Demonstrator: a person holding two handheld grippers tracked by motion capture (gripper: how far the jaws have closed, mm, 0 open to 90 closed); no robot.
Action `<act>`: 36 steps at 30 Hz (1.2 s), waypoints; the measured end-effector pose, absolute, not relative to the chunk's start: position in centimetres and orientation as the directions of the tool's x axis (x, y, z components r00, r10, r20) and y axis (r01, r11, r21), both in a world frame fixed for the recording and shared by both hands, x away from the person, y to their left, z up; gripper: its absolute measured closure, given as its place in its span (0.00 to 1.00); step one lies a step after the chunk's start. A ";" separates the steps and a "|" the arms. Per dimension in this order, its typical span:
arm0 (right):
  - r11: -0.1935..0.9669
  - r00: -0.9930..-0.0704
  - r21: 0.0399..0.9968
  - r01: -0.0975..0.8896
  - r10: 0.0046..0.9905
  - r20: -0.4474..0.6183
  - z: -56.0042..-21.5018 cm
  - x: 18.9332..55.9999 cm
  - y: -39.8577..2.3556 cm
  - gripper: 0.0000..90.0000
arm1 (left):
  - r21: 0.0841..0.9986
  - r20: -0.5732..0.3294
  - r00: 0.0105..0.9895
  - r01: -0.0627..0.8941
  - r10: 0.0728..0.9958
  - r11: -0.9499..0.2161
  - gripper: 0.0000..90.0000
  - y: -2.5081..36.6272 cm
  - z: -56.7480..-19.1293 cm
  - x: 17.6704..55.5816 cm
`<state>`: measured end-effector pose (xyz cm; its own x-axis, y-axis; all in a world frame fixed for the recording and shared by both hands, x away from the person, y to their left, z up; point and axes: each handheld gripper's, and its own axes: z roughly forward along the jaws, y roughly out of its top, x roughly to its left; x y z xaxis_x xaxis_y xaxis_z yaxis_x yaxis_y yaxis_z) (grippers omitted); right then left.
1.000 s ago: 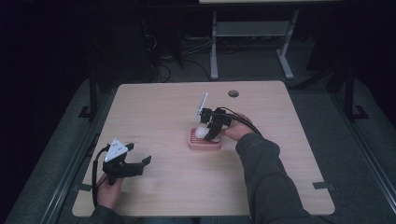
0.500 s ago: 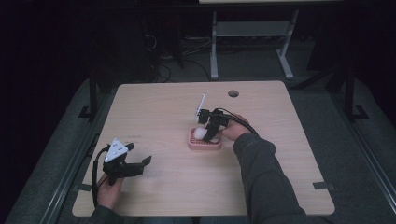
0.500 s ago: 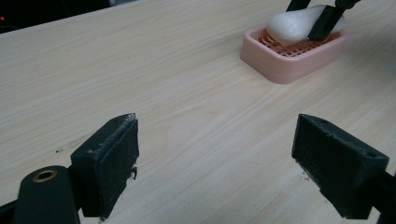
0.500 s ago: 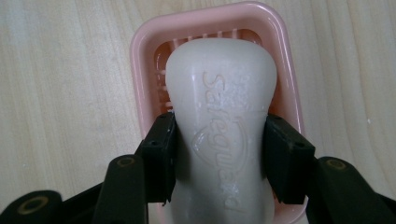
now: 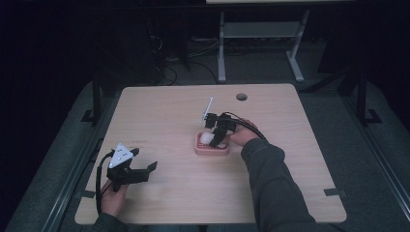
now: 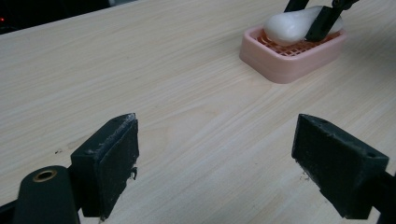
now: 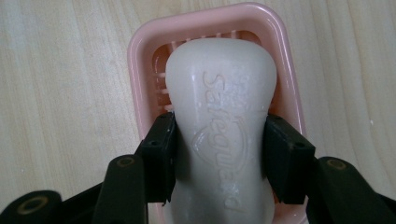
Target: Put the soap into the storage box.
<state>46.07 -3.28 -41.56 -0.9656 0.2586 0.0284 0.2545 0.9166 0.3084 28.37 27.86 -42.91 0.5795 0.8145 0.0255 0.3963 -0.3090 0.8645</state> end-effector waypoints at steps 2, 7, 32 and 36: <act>0.918 -0.966 0.306 0.252 0.255 0.028 -41.6 46.1 -3.2 0.54 | 0.865 0.026 0.580 0.396 0.814 -0.309 0.16 27.9 -42.9 28.4; 0.919 -0.967 0.306 0.249 0.253 0.027 -41.7 46.1 -3.1 0.54 | 0.866 0.023 0.579 0.396 0.815 -0.306 0.16 27.9 -42.9 28.4; 0.916 -0.963 0.300 0.267 0.269 0.036 -42.3 46.3 -3.1 0.53 | 0.864 0.025 0.581 0.397 0.813 -0.311 0.16 27.8 -42.9 28.3; 0.907 -0.959 0.315 0.279 0.279 0.046 -41.9 46.3 -3.2 0.52 | 0.863 0.023 0.582 0.398 0.813 -0.310 0.16 27.8 -42.9 28.3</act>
<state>46.25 -3.22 -41.94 -0.9590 0.2795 0.0462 0.2795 0.9071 0.3146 28.34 27.80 -42.86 0.5824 0.8126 0.0231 0.3984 -0.3101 0.8632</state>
